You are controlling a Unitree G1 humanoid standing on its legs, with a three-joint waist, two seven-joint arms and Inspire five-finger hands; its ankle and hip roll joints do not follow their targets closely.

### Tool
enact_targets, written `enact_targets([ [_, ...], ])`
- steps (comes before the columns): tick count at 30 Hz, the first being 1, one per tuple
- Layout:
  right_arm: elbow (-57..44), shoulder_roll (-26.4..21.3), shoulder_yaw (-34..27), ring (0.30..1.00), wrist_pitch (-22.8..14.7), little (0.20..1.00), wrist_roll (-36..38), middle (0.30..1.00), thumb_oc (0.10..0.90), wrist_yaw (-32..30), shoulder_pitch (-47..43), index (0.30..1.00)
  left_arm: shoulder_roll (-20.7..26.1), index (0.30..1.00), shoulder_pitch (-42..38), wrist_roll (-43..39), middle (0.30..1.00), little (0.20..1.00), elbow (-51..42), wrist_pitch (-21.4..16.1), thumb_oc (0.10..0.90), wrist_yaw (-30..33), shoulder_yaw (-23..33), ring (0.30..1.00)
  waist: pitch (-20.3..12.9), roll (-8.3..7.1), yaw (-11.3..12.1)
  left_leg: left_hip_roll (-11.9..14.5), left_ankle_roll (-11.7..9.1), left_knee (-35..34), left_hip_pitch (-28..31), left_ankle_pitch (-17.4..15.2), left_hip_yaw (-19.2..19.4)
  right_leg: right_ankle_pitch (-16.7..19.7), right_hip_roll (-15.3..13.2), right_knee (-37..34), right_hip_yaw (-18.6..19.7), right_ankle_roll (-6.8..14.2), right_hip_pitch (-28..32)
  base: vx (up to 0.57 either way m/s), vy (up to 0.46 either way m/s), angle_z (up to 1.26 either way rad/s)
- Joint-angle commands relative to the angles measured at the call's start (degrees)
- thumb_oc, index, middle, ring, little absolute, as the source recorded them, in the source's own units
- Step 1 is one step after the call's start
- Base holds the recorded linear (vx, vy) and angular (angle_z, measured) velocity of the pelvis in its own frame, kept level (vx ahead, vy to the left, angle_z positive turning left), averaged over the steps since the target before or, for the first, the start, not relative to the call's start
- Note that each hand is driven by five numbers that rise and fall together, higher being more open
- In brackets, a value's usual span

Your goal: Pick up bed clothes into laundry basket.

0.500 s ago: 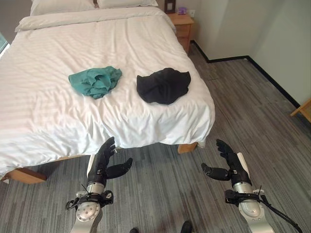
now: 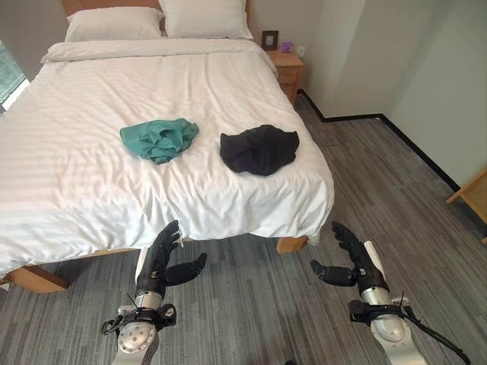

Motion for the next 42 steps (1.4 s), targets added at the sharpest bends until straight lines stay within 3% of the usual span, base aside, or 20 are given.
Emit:
enact_targets([
  [1, -2.6, -4.0, -3.0, 0.900, -1.4, 0.900, -8.8, 0.900, 0.800, -5.1, -6.3, 0.900, 2.7, 0.900, -4.8, 2.5, 0.900, 0.900, -3.3, -4.3, 0.800, 4.9, 2.6, 0.900, 3.1, 0.48, 0.8, -0.1, -1.4, 0.1, 3.3, -5.5, 2.8, 5.5, -9.0, 22.0, -0.8, 9.4, -8.6, 0.02, 0.067, -0.03],
  [3, -4.0, -4.6, -3.5, 0.900, -1.0, 0.900, -9.9, 0.900, 0.800, -5.5, -6.8, 0.900, 2.6, 0.900, -4.5, 3.2, 0.900, 0.900, -2.8, -3.7, 0.800, 5.7, 3.2, 0.900, 3.5, 0.32, 0.4, -0.6, -1.5, 0.1, 4.4, -7.0, 3.5, 4.6, -10.4, 21.1, -3.2, 9.2, -11.7, 0.24, 0.022, -0.13],
  [6, -5.7, -5.3, -3.8, 0.900, -0.8, 0.900, -11.5, 0.900, 0.800, -5.9, -6.5, 0.900, 1.9, 0.900, -3.7, 4.1, 0.900, 0.900, -2.4, -3.4, 0.800, 5.8, 3.5, 0.900, 4.1, 0.26, -0.5, -0.6, -2.2, 0.1, 6.1, -8.6, 2.7, 2.7, -8.8, 13.7, -4.5, 8.0, -12.3, 0.31, -0.097, -0.05],
  [7, -6.4, -5.5, -3.8, 0.900, -0.9, 0.900, -12.0, 0.900, 0.800, -6.6, -6.7, 0.900, 1.9, 0.900, -4.1, 4.8, 0.900, 0.900, -1.6, -3.3, 0.800, 6.2, 3.5, 0.900, 4.8, -0.69, -1.3, -0.7, -3.4, 0.1, 7.1, -9.2, 1.8, 4.4, -9.8, 6.8, -4.4, 8.4, -14.8, 0.24, -0.126, 0.27],
  [10, -7.8, -5.6, -3.7, 0.900, -0.8, 0.900, -13.0, 0.900, 0.800, -6.7, -6.7, 0.900, 2.2, 0.900, -5.1, 6.4, 0.900, 0.900, -0.4, -3.1, 0.800, 6.6, 3.2, 0.900, 4.9, -0.47, -1.9, 0.6, -4.7, 0.1, 9.0, -11.3, 1.3, 5.4, -9.1, 2.7, -3.7, 8.8, -15.6, 0.38, -0.178, 0.27],
  [11, -8.9, -5.8, -3.8, 0.900, -0.7, 0.900, -14.2, 0.900, 0.800, -6.2, -5.9, 0.900, 2.3, 0.900, -5.8, 8.5, 0.900, 0.900, 0.3, -2.6, 0.800, 6.2, 2.2, 0.900, 3.9, -1.60, -2.7, -0.6, -4.5, 0.1, 11.2, -13.3, 0.1, 5.8, -8.9, 1.5, -2.6, 8.0, -14.6, 0.41, -0.154, 0.39],
  [13, -10.0, -6.5, -4.1, 0.900, -0.9, 0.900, -15.1, 0.900, 0.800, -6.3, -5.3, 0.900, 1.9, 0.900, -5.5, 9.2, 0.900, 0.900, 0.3, -2.8, 0.800, 6.4, 1.8, 0.900, 3.6, -0.85, -2.9, 0.4, -5.3, 2.7, 12.5, -13.5, -0.1, 5.3, -7.9, 1.9, -2.4, 7.6, -13.4, 0.43, -0.169, 0.55],
  [14, -11.4, -7.9, -4.7, 0.900, -1.2, 0.900, -15.9, 0.900, 0.800, -7.1, -5.7, 0.900, 1.3, 0.900, -5.4, 9.7, 0.900, 0.900, -0.1, -2.9, 0.800, 6.3, 0.8, 0.900, 4.4, -0.05, -2.6, 3.4, -7.3, 18.9, 6.1, -8.4, -1.4, 4.2, -6.2, 1.2, -2.8, 5.2, -9.9, 0.42, -0.307, 0.65],
  [16, -13.2, -10.3, -6.3, 0.900, -1.3, 0.900, -16.3, 0.900, 0.800, -9.4, -7.8, 0.900, 0.9, 0.900, -5.9, 8.8, 0.900, 0.900, -0.7, -3.1, 0.800, 7.0, -0.1, 0.900, 6.8, -1.47, -0.9, 4.5, -11.5, 44.0, -5.9, 0.2, -3.5, 2.3, -5.2, -1.3, -4.1, 1.4, -4.5, 0.18, -0.388, 0.40],
  [18, -13.1, -12.2, -8.4, 0.900, -0.9, 0.900, -16.6, 0.900, 0.800, -12.1, -10.3, 0.900, 0.5, 0.900, -6.1, 8.4, 0.900, 0.900, -0.5, -3.6, 0.800, 7.7, -0.1, 0.900, 8.3, -3.45, 0.6, 4.3, -12.2, 59.2, -15.5, -0.2, -3.2, -0.2, -5.1, -2.2, -4.5, -0.5, -1.2, 0.12, -0.259, -0.07],
  [19, -12.9, -12.8, -9.2, 0.900, -0.7, 0.900, -16.4, 0.900, 0.800, -13.0, -11.5, 0.900, 0.8, 0.900, -6.3, 8.5, 0.900, 0.900, -0.5, -3.7, 0.800, 8.1, -0.3, 0.900, 8.5, -3.74, 1.0, 4.7, -12.0, 61.4, -19.0, -1.7, -2.1, -1.2, -4.7, -2.4, -4.3, -0.5, -0.4, 0.22, -0.151, -0.32],
  [21, -12.9, -13.7, -10.3, 0.900, -0.3, 0.900, -16.2, 0.900, 0.800, -13.8, -12.4, 0.900, 1.1, 0.900, -6.1, 8.7, 0.900, 0.900, -0.6, -3.6, 0.800, 8.2, -0.4, 0.900, 8.1, -4.17, 1.4, 4.9, -11.3, 59.9, -21.0, -2.7, -0.1, -1.6, -4.6, -2.4, -4.2, -0.3, -0.2, 0.19, -0.059, -0.18],
  [24, -12.0, -17.3, -11.4, 0.900, -0.2, 0.900, -15.2, 0.900, 0.800, -15.0, -15.8, 0.900, 1.8, 0.900, -4.6, 8.8, 0.900, 0.900, -0.7, -3.7, 0.800, 8.0, -0.1, 0.900, 6.8, -2.43, 2.4, 8.8, -8.9, 44.2, -21.6, -2.5, 5.6, -4.3, -2.2, -2.4, -3.6, 0.8, 1.9, 0.23, 0.091, -0.12],
  [25, -11.8, -17.5, -11.2, 0.900, -0.3, 0.900, -15.1, 0.900, 0.800, -15.0, -16.0, 0.900, 1.6, 0.900, -4.5, 8.8, 0.900, 0.900, -0.7, -3.7, 0.800, 8.0, -0.1, 0.900, 7.0, -2.46, 2.6, 8.6, -8.9, 43.7, -21.1, -2.4, 5.9, -4.3, -2.4, -2.4, -3.3, 0.8, 2.0, 0.30, 0.275, -0.18],
  [27, -10.7, -21.7, -10.3, 0.900, -0.4, 0.900, -15.8, 0.900, 0.800, -15.2, -19.5, 0.900, 2.0, 0.900, -3.2, 8.4, 0.900, 0.900, -0.9, -3.4, 0.800, 8.1, 0.4, 0.900, 5.4, -0.81, 4.2, 11.2, -7.6, 18.6, -18.7, 1.9, 8.0, -5.7, -1.8, -2.4, -3.0, 3.8, 4.3, 0.31, 0.329, -0.18],
  [28, -10.5, -21.9, -10.1, 0.900, -0.4, 0.900, -15.8, 0.900, 0.800, -15.3, -19.8, 0.900, 1.9, 0.900, -3.2, 8.4, 0.900, 0.900, -0.9, -3.4, 0.800, 8.1, 0.4, 0.900, 5.6, -0.97, 4.3, 10.5, -7.6, 16.6, -17.5, 2.9, 8.6, -5.6, -2.1, -2.4, -2.8, 3.9, 4.5, 0.32, 0.304, -0.16],
  [29, -9.8, -23.7, -8.7, 0.900, -0.6, 0.900, -15.2, 0.900, 0.800, -14.9, -22.2, 0.900, 2.0, 0.900, -3.0, 8.0, 0.900, 0.900, -0.5, -3.2, 0.800, 8.2, 0.2, 0.900, 4.6, -0.48, 5.3, 12.4, -8.7, 7.3, -14.8, 6.7, 6.3, -6.4, -2.0, -2.4, -2.4, 4.8, 6.1, 0.32, 0.247, -0.30],
  [30, -8.5, -24.1, -7.0, 0.900, -0.7, 0.900, -14.5, 0.900, 0.800, -14.4, -23.8, 0.900, 2.2, 0.900, -2.8, 8.0, 0.900, 0.900, 0.2, -3.2, 0.800, 7.9, -0.6, 0.900, 3.5, 0.02, 5.3, 12.1, -8.3, 3.1, -10.4, 6.3, 6.0, -6.5, -1.6, -2.2, -2.7, 5.0, 6.7, 0.32, 0.254, -0.51],
  [33, -7.5, -24.4, -6.2, 0.900, -0.3, 0.900, -15.4, 0.900, 0.800, -14.0, -24.0, 0.900, 2.1, 0.900, -2.4, 8.8, 0.900, 0.900, 1.6, -2.1, 0.800, 7.2, -1.3, 0.900, 2.4, 0.05, 5.3, 11.3, -8.1, 1.0, -8.0, 7.1, 4.5, -6.6, -0.7, -1.9, -2.5, 4.7, 8.3, 0.26, 0.062, -0.38],
  [42, 4.1, -24.2, 5.1, 0.900, 2.4, 0.900, -14.2, 0.900, 0.800, -10.8, -35.0, 0.900, 3.8, 0.900, -1.2, 7.8, 0.900, 0.900, 8.7, -0.4, 0.800, 3.2, -3.7, 0.900, 0.3, -3.62, 8.8, 8.2, -7.4, 0.1, -7.9, 6.1, 3.8, -7.6, -2.3, 1.1, -2.7, 4.9, 8.7, 0.08, 0.032, 0.24],
])
